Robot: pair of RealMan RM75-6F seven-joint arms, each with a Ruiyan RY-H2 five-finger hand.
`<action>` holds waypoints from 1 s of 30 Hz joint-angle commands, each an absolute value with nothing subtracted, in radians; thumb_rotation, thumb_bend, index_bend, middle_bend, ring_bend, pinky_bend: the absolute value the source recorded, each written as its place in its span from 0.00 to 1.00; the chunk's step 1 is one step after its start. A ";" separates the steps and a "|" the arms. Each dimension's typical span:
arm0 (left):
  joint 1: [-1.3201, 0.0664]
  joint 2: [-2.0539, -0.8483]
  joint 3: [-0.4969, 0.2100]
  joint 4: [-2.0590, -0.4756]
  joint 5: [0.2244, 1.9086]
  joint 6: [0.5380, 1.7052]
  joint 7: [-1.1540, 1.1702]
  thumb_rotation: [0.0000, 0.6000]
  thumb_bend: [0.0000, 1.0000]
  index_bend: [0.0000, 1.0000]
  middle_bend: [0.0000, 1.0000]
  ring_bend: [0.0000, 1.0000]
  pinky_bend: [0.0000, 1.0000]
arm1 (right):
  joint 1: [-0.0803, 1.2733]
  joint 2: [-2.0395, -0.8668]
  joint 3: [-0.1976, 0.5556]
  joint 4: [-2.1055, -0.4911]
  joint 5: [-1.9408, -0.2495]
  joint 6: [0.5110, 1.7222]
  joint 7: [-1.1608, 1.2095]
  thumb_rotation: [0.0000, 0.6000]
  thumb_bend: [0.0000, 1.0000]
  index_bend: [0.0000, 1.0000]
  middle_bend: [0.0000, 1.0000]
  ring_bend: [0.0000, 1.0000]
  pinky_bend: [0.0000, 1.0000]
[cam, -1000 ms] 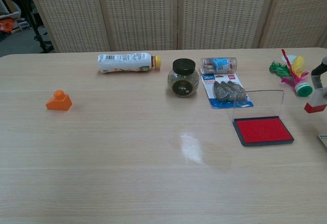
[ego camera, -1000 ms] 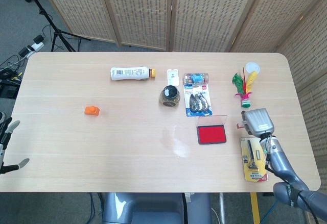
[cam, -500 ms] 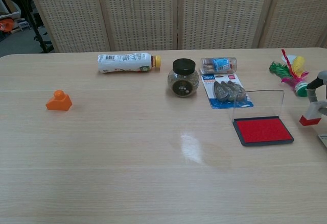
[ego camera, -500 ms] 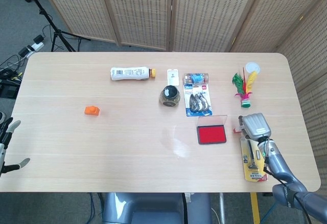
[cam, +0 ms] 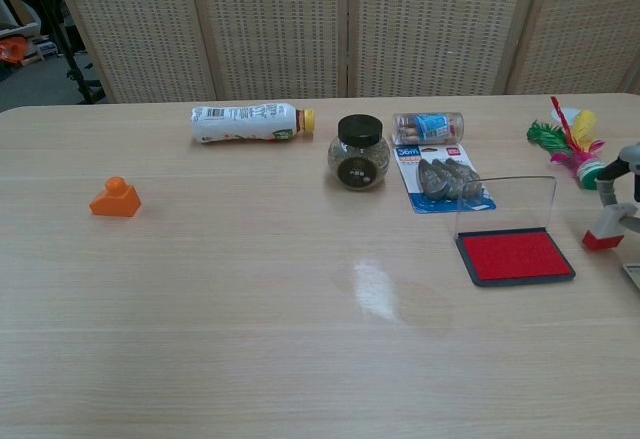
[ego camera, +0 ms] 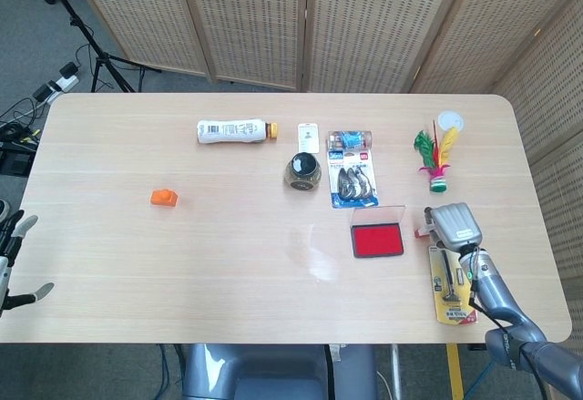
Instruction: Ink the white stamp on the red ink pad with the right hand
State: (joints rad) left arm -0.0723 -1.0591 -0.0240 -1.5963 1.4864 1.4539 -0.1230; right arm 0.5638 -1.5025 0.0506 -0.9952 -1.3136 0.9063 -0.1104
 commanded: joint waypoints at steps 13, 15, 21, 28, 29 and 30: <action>-0.071 -1.060 -0.024 -1.595 1.491 1.459 -0.129 1.00 0.00 0.00 0.00 0.00 0.00 | 0.560 -1.502 0.053 -0.994 -1.328 0.898 -0.106 1.00 0.44 0.47 0.95 1.00 1.00; -0.071 -1.060 -0.024 -1.594 1.491 1.460 -0.131 1.00 0.00 0.00 0.00 0.00 0.00 | 0.560 -1.501 0.054 -0.996 -1.327 0.895 -0.105 1.00 0.44 0.47 0.95 1.00 1.00; -0.071 -1.060 -0.024 -1.593 1.492 1.460 -0.129 1.00 0.00 0.00 0.00 0.00 0.00 | 0.559 -1.497 0.056 -1.001 -1.334 0.897 -0.104 1.00 0.44 0.45 0.95 1.00 1.00; -0.071 -1.061 -0.023 -1.595 1.493 1.461 -0.127 1.00 0.00 0.00 0.00 0.00 0.00 | 0.555 -1.489 0.055 -1.008 -1.339 0.899 -0.102 1.00 0.44 0.45 0.95 1.00 1.00; -0.071 -1.061 -0.023 -1.595 1.493 1.461 -0.127 1.00 0.00 0.00 0.00 0.00 0.00 | 0.555 -1.488 0.055 -1.011 -1.340 0.900 -0.103 1.00 0.44 0.45 0.95 1.00 1.00; -0.071 -1.061 -0.023 -1.595 1.493 1.461 -0.127 1.00 0.00 0.00 0.00 0.00 0.00 | 0.554 -1.486 0.055 -1.013 -1.342 0.902 -0.103 1.00 0.44 0.45 0.95 1.00 1.00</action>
